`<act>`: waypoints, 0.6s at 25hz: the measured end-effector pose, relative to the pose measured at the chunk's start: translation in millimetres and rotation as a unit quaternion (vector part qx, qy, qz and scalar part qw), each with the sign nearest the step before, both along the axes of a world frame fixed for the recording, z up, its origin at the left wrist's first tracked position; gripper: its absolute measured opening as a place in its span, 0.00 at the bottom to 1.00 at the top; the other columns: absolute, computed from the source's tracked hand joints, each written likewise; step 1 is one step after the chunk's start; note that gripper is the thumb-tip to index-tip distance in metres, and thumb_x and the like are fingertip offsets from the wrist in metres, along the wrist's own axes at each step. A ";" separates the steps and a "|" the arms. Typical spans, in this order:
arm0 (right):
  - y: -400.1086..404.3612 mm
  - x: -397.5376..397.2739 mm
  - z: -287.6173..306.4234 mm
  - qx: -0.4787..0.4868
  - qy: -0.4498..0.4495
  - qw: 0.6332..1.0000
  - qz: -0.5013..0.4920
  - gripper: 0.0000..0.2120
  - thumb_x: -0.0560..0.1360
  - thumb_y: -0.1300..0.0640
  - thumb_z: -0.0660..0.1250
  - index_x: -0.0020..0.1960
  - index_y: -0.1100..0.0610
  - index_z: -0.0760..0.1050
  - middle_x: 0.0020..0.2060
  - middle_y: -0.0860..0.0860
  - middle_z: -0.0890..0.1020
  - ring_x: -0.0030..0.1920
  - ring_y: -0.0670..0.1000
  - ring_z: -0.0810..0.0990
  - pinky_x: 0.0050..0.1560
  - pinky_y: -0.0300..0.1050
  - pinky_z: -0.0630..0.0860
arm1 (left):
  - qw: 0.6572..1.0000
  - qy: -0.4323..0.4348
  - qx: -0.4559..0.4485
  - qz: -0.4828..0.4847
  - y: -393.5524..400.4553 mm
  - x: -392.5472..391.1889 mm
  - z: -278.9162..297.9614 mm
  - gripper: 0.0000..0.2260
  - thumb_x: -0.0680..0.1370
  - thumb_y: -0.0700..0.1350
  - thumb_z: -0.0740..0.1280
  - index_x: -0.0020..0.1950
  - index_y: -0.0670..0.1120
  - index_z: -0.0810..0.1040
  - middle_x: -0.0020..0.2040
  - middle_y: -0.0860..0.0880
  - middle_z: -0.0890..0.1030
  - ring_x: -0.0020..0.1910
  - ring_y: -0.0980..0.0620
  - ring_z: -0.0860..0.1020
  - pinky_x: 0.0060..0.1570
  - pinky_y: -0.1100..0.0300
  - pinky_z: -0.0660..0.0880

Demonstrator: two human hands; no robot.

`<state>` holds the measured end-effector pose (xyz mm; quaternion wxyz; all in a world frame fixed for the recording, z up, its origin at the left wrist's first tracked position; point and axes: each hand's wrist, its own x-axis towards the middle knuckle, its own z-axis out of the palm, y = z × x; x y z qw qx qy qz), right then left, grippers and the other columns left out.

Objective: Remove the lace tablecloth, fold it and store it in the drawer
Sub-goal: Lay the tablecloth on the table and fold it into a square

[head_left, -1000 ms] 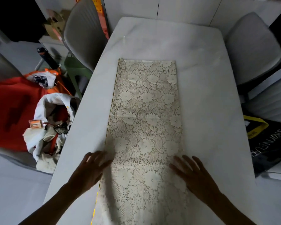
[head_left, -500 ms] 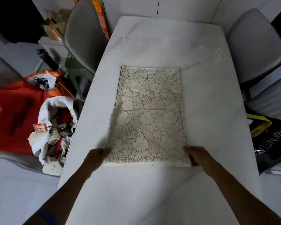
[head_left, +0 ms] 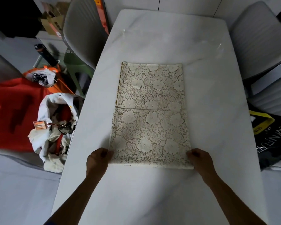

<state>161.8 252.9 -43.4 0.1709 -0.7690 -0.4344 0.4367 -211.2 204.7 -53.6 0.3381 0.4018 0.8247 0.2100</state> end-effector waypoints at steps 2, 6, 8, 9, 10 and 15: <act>-1.8 -3.7 -3.1 0.017 -0.022 1.000 0.002 0.10 0.75 0.56 0.68 0.37 0.57 0.80 0.31 0.52 0.82 0.34 0.51 0.79 0.35 0.42 0.71 | 0.999 0.015 0.005 0.040 -2.5 5.3 -2.1 0.11 0.74 0.51 0.73 0.35 0.47 0.79 0.31 0.50 0.81 0.34 0.46 0.79 0.37 0.54 0.74; -9.8 -7.5 -7.0 0.063 -0.096 0.993 -0.018 0.08 0.73 0.54 0.72 0.41 0.58 0.78 0.34 0.51 0.82 0.39 0.55 0.81 0.38 0.44 0.72 | 0.997 0.059 0.002 0.055 -3.0 16.8 -1.7 0.10 0.75 0.51 0.71 0.39 0.47 0.77 0.34 0.50 0.80 0.38 0.41 0.79 0.40 0.52 0.77; -10.2 -16.0 -6.5 0.088 -0.140 0.986 -0.017 0.10 0.73 0.56 0.72 0.48 0.60 0.75 0.42 0.54 0.80 0.44 0.59 0.79 0.42 0.49 0.75 | 0.994 0.100 0.027 0.034 -2.1 21.1 -0.1 0.08 0.75 0.50 0.71 0.48 0.47 0.76 0.43 0.48 0.79 0.45 0.40 0.78 0.43 0.49 0.77; -10.5 -21.4 -7.6 0.107 -0.187 0.977 0.003 0.12 0.73 0.57 0.71 0.52 0.59 0.73 0.47 0.55 0.78 0.46 0.59 0.77 0.43 0.53 0.77 | 0.991 0.125 0.036 0.005 -1.4 21.7 -0.6 0.11 0.75 0.48 0.71 0.54 0.47 0.75 0.49 0.47 0.78 0.48 0.40 0.76 0.45 0.47 0.76; -12.8 -26.6 -9.0 0.125 -0.223 0.966 0.025 0.14 0.73 0.58 0.70 0.56 0.58 0.72 0.50 0.55 0.76 0.47 0.59 0.76 0.43 0.54 0.78 | 0.990 0.134 0.043 -0.024 -1.8 22.1 -1.9 0.14 0.75 0.46 0.70 0.59 0.46 0.74 0.53 0.46 0.76 0.51 0.40 0.74 0.48 0.46 0.76; -19.7 -25.0 -15.1 0.038 -0.090 0.994 -0.048 0.10 0.75 0.54 0.69 0.50 0.57 0.70 0.42 0.54 0.79 0.42 0.57 0.78 0.43 0.50 0.77 | 0.997 -0.008 -0.039 0.065 5.9 17.1 1.3 0.07 0.73 0.42 0.71 0.48 0.45 0.77 0.36 0.50 0.79 0.41 0.41 0.80 0.43 0.53 0.75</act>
